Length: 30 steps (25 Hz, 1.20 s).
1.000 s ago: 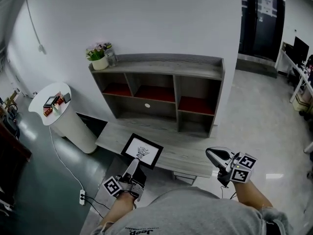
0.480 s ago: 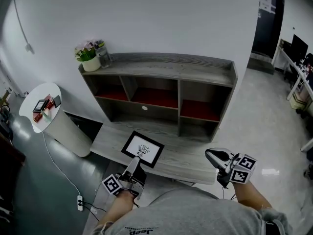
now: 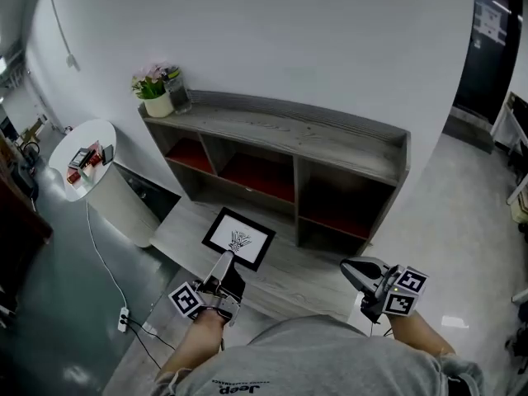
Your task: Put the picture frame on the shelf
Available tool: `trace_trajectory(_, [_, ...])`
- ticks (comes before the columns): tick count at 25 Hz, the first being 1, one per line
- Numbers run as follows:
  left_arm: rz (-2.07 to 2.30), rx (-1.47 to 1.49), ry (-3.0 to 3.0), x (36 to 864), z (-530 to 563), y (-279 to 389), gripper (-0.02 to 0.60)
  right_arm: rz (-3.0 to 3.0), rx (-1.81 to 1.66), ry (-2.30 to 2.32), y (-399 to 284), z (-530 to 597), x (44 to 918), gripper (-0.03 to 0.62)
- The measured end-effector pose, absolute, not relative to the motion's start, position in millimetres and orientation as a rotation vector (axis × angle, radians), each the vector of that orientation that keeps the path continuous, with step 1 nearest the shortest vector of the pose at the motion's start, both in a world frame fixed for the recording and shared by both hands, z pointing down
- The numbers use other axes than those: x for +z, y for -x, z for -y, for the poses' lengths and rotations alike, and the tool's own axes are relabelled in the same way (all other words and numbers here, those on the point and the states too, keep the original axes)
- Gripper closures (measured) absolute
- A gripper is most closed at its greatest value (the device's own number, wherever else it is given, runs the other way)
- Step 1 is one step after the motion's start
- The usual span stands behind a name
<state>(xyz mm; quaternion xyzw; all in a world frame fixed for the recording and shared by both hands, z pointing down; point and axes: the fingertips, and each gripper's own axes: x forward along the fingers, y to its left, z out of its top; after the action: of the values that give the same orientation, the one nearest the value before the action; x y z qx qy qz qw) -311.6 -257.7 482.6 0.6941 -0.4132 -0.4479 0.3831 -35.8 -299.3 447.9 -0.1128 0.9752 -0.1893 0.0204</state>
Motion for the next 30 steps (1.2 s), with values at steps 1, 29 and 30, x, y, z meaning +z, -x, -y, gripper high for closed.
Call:
trace_trajectory(1, [1.08,-1.153,-1.757,482,264,309,0.499,-3.035,-0.593,0.307,34,304,449,0.576])
trace_trajectory(29, [1.224,-1.046,-1.541,522,442,365,0.499,-3.066,-0.653,0.363,50,327,482,0.576])
trace_trajectory(30, [1.231,-1.035,-1.531,525,445,366,0.499,-3.065,-0.654,0.366,50,327,482,0.576])
